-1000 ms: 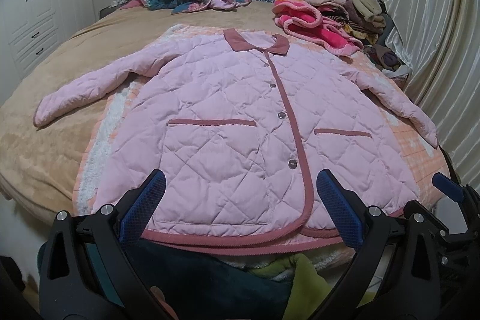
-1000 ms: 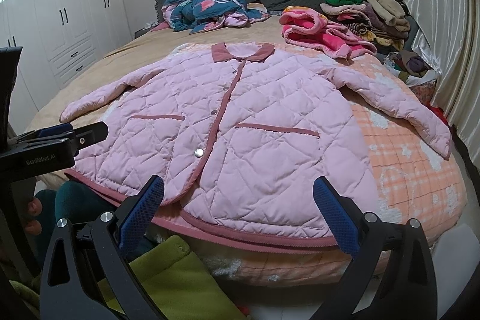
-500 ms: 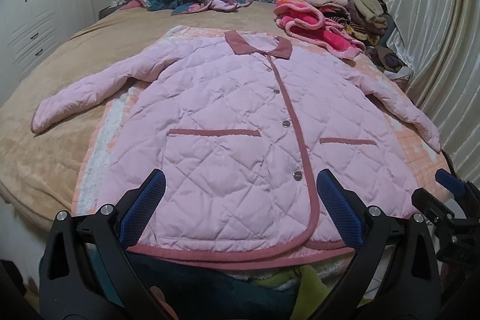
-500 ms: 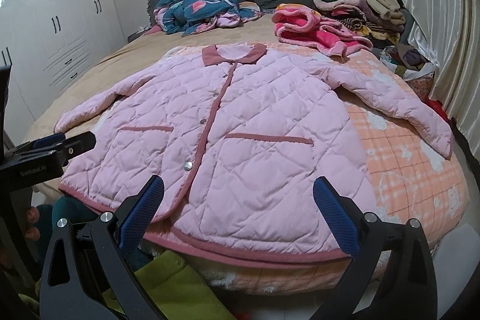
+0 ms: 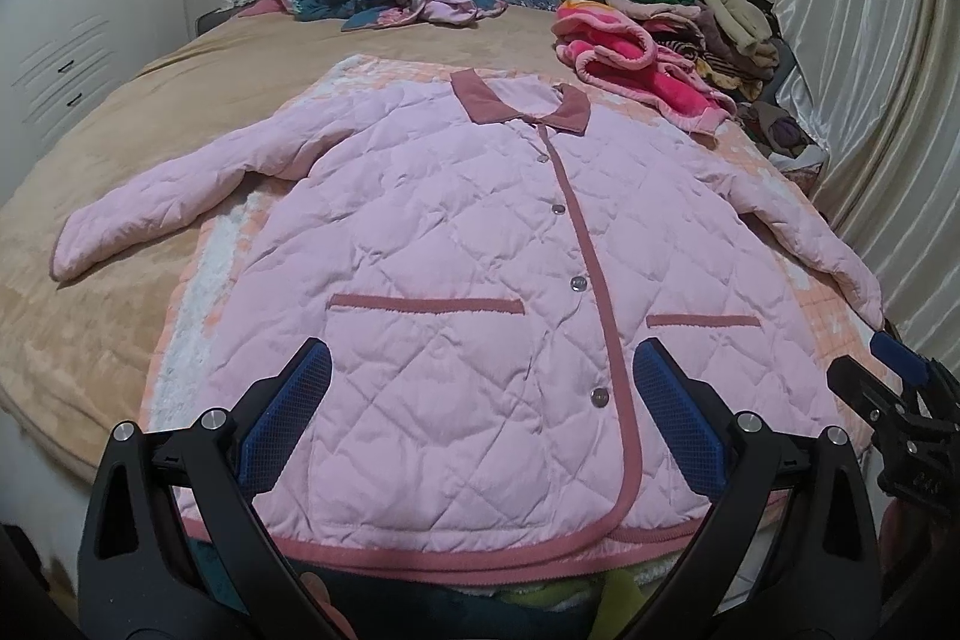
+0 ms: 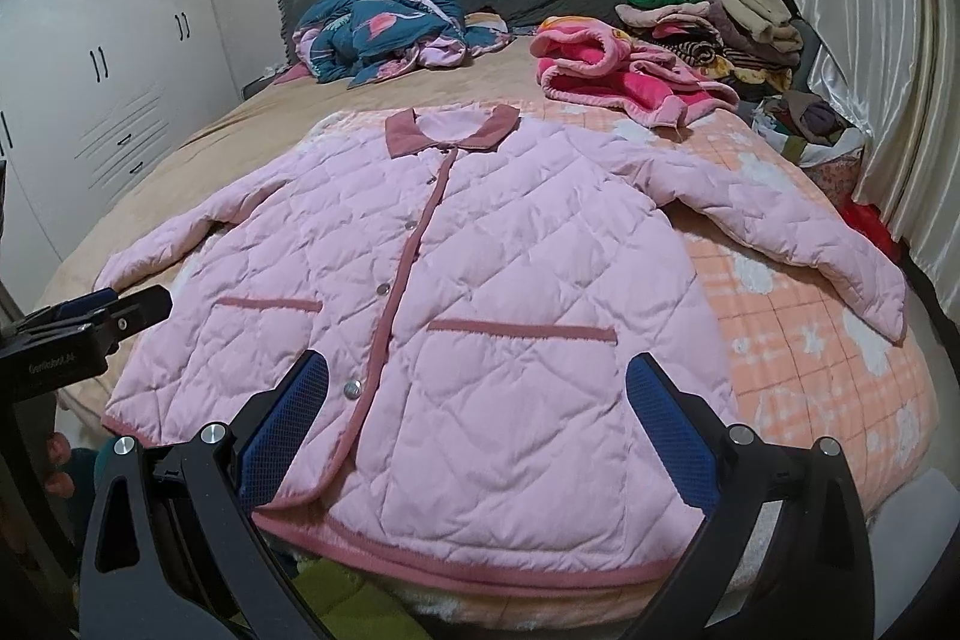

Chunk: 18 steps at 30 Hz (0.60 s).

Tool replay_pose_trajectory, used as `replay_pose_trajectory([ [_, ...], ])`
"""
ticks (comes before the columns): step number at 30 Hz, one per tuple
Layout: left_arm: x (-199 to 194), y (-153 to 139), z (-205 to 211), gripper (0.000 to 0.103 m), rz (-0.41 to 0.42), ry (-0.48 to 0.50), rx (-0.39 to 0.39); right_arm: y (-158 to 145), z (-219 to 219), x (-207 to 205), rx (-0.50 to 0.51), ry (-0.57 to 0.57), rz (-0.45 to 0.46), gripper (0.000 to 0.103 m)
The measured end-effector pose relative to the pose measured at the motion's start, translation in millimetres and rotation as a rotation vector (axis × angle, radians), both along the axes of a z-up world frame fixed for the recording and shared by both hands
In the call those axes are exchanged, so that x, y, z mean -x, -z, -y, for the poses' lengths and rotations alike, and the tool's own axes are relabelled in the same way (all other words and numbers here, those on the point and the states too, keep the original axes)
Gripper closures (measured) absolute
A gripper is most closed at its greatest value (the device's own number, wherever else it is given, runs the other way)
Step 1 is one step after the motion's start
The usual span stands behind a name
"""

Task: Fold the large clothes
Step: 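Move both tools forward over the pink quilted jacket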

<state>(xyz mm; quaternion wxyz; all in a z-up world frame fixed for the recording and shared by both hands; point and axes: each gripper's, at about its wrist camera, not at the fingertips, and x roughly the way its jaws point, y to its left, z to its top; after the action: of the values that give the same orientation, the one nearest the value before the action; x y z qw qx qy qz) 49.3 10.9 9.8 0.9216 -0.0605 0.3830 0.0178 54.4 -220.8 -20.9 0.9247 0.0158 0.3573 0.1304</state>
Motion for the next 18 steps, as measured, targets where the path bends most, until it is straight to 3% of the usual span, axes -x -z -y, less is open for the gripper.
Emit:
replay_pose_trajectory([
  [18,-48.3,-7.5,6.4,0.009,-0.006,0.012,-0.003,-11.4,7.0,-48.3,-0.034,0.034,0.028,0.004],
])
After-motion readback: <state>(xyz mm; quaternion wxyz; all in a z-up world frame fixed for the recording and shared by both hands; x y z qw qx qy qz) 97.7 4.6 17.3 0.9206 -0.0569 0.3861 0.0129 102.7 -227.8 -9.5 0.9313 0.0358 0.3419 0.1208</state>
